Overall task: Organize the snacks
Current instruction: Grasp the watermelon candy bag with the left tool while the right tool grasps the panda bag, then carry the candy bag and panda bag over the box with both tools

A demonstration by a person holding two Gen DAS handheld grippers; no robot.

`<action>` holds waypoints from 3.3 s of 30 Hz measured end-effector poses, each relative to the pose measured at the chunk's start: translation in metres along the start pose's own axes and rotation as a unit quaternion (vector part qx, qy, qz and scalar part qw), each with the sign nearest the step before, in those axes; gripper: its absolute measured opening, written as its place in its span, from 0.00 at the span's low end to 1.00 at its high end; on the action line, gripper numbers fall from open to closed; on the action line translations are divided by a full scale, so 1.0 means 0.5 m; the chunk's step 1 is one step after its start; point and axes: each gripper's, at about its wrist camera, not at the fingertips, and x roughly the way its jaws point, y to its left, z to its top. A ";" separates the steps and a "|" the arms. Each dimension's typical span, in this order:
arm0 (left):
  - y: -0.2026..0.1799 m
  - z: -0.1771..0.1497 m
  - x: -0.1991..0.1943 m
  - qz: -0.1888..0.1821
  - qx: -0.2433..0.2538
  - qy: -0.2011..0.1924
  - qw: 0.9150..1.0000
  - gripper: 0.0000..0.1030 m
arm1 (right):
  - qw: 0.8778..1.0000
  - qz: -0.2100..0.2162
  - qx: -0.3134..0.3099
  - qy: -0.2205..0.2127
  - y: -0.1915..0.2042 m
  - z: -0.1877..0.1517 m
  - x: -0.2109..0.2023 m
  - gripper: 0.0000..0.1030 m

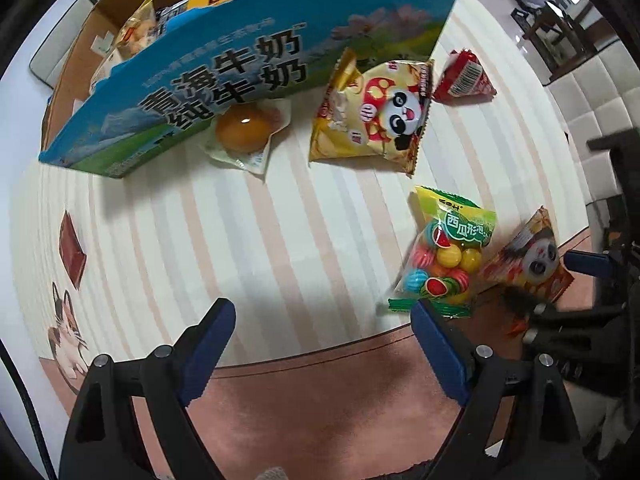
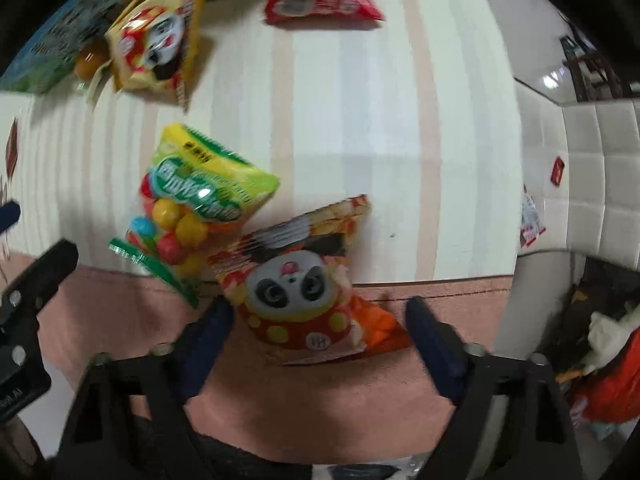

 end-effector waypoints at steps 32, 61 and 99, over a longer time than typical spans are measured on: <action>-0.157 0.106 0.083 -0.079 0.051 0.057 0.994 0.54 | 0.979 0.109 0.172 0.034 -0.150 0.013 0.024 0.76; 0.043 -0.006 0.151 -0.087 -0.054 0.101 0.990 0.59 | 0.991 0.074 0.093 0.063 0.002 -0.004 0.075 0.58; 0.155 0.132 -0.219 -0.125 -0.103 -0.063 0.985 0.50 | 0.978 0.169 0.012 -0.121 0.089 0.107 -0.342 0.48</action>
